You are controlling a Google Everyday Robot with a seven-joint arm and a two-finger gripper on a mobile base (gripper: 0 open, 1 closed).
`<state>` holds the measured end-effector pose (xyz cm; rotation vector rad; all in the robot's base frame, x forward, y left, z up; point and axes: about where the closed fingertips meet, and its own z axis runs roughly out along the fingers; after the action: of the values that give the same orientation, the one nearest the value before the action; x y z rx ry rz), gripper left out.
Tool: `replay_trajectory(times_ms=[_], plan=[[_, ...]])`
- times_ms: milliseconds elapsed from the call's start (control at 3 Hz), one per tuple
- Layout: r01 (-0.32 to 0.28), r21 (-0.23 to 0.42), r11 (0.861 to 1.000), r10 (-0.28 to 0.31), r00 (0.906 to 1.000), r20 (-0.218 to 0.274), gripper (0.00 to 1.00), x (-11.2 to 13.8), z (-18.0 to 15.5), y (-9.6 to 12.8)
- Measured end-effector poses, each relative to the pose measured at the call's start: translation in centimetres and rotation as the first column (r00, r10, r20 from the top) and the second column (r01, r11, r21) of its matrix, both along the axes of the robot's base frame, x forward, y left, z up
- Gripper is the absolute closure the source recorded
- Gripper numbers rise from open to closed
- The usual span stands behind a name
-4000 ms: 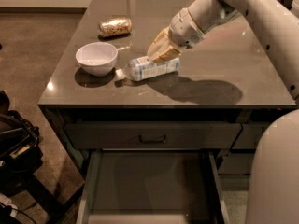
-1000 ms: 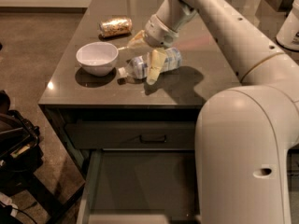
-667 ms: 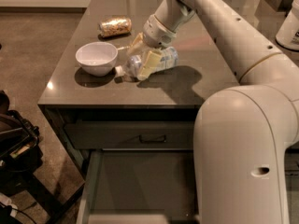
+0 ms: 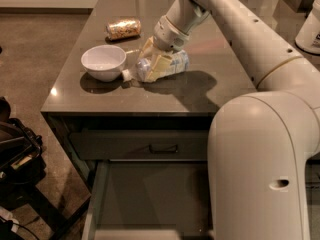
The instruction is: Place blue plastic bottle into middle drawer
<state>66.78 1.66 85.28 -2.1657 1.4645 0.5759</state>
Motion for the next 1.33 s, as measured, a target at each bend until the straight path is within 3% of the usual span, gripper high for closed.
replay_trajectory(times_ms=[333,667,1000,1333], plan=[[0.003,0.013,1.0,-0.003,1.0,0.009,0.99,0.3,0.0,0.4],[0.035,0.086,0.996,-0.035,0.9994,-0.002,1.0,-1.5,0.3,-1.3],[0.115,0.253,0.961,-0.127,0.9913,0.033,1.0,-6.3,6.1,-1.9],[0.166,0.409,0.897,-0.212,0.9749,0.068,1.0,-12.7,13.1,-0.1]])
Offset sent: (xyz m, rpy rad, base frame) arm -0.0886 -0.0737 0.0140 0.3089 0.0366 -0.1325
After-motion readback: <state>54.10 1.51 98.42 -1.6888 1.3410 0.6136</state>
